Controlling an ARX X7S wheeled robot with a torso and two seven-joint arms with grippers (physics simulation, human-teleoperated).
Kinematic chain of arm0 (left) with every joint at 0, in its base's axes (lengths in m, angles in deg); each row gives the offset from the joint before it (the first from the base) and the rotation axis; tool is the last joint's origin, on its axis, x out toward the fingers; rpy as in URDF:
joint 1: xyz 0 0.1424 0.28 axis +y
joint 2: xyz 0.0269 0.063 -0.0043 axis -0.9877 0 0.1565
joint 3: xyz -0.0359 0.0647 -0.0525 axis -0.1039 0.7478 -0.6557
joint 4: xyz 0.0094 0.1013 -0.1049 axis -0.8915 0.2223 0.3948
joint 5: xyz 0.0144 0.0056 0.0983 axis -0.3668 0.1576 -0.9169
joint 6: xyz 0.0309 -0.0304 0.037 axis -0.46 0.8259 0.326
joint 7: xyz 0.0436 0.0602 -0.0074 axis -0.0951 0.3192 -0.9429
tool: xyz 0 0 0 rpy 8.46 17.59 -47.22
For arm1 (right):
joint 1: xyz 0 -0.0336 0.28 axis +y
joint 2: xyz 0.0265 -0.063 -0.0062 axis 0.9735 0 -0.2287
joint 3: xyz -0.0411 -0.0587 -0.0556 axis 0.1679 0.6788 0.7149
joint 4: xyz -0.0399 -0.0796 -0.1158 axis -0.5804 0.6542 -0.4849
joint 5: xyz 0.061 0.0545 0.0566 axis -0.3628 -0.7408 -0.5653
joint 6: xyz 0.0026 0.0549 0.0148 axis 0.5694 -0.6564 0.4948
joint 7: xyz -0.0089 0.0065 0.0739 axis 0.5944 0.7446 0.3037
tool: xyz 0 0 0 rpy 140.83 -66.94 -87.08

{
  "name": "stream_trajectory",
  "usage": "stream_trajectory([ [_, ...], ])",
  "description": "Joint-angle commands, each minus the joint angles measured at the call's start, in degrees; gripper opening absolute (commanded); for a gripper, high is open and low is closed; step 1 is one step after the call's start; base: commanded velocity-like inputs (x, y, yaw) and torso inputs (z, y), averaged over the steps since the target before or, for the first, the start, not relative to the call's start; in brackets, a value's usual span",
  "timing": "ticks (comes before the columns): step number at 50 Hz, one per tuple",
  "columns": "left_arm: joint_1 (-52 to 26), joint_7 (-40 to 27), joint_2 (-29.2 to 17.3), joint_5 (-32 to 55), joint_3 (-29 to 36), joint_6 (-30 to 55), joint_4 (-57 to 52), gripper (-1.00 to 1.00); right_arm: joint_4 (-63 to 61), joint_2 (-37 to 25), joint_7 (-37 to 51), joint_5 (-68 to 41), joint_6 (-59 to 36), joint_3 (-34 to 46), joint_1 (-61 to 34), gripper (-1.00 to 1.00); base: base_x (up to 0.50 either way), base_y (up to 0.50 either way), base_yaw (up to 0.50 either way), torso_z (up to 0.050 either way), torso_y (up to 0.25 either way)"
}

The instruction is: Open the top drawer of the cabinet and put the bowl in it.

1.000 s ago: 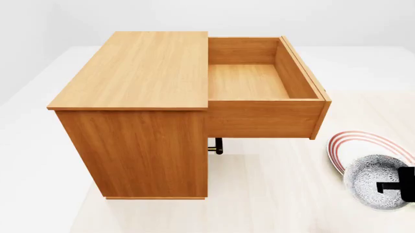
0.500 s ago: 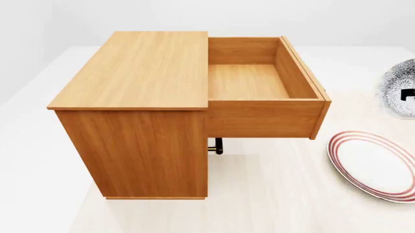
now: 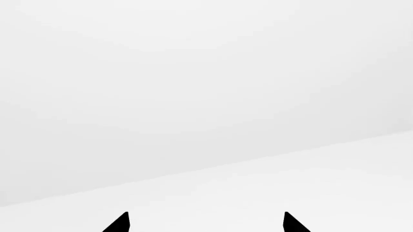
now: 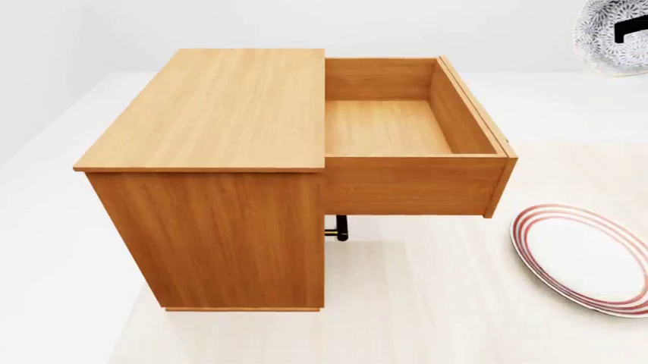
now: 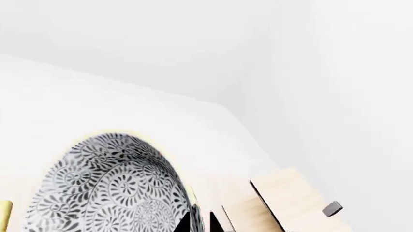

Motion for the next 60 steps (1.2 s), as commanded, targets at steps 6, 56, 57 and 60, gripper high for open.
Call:
stream_trajectory([
  [6, 0.12, 0.16, 0.01, 0.03, -0.18, -0.2, 0.0, 1.0, 15.19, 18.94, -16.05, 14.7, 8.4, 12.03, -8.06, -1.0, 0.0, 0.0, 0.0, 0.0, 0.0],
  [56, 0.98, 0.83, -0.09, 0.07, 0.01, -1.73, 0.0, 1.0, 47.48, 46.65, -35.58, 20.65, 16.35, 23.86, 3.68, -1.0, 0.0, 0.0, 0.0, 0.0, 0.0],
  [57, 1.01, 0.81, -0.08, 0.05, 0.01, -1.75, 0.0, 1.0, 47.18, 46.65, -35.58, 20.47, 16.0, 23.95, 3.79, -1.0, 0.0, 0.0, 0.0, 0.0, 0.0],
  [60, 1.1, 0.82, -0.07, -0.01, 0.07, -1.89, 0.0, 1.0, 46.33, 46.65, -35.64, 20.25, 15.12, 24.4, 4.38, -1.0, 0.0, 0.0, 0.0, 0.0, 0.0],
])
